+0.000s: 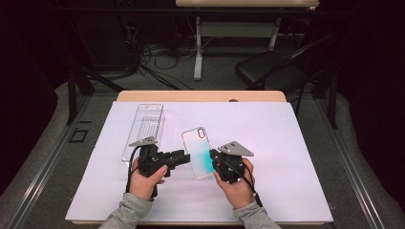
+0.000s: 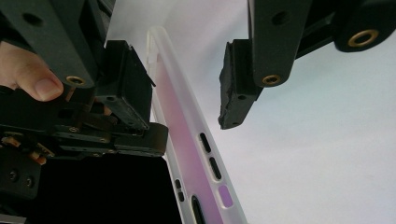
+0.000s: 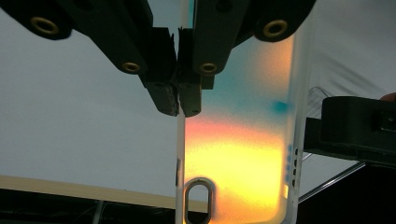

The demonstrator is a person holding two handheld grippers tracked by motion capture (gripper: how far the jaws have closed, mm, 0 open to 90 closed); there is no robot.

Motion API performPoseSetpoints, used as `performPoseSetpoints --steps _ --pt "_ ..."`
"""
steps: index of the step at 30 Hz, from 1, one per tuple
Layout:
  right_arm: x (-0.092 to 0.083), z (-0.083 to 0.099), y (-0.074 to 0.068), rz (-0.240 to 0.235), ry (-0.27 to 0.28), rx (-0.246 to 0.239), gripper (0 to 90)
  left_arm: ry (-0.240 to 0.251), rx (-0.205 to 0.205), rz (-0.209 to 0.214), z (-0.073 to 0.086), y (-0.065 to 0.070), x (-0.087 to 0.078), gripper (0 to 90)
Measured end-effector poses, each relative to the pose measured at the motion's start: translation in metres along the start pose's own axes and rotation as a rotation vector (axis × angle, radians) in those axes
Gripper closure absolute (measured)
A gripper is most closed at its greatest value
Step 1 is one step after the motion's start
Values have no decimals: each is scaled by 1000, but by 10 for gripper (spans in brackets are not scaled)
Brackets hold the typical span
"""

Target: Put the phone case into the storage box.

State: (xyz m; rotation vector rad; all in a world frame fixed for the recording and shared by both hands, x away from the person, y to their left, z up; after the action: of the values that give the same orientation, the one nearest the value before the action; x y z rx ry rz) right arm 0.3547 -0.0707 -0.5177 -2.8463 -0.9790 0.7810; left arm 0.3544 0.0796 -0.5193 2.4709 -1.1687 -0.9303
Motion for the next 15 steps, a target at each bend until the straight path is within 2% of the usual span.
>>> performPoseSetpoints --steps 15 --pt "-2 -2 -7 -15 13 -19 875 15 -11 -1 -2 -2 -3 550"
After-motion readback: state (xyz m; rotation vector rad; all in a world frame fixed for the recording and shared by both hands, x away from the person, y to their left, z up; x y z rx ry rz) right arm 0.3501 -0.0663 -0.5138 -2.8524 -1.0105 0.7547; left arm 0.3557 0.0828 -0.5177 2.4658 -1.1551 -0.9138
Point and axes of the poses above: each handheld gripper's, and its own axes: x roughly forward along the jaws, z roughly out of its underside, y roughly to its right, the point moved 8 cm from there along x, roughly forward along the jaws, and after that the axes turned 11 degrees about -z, right-handed, at the moved point
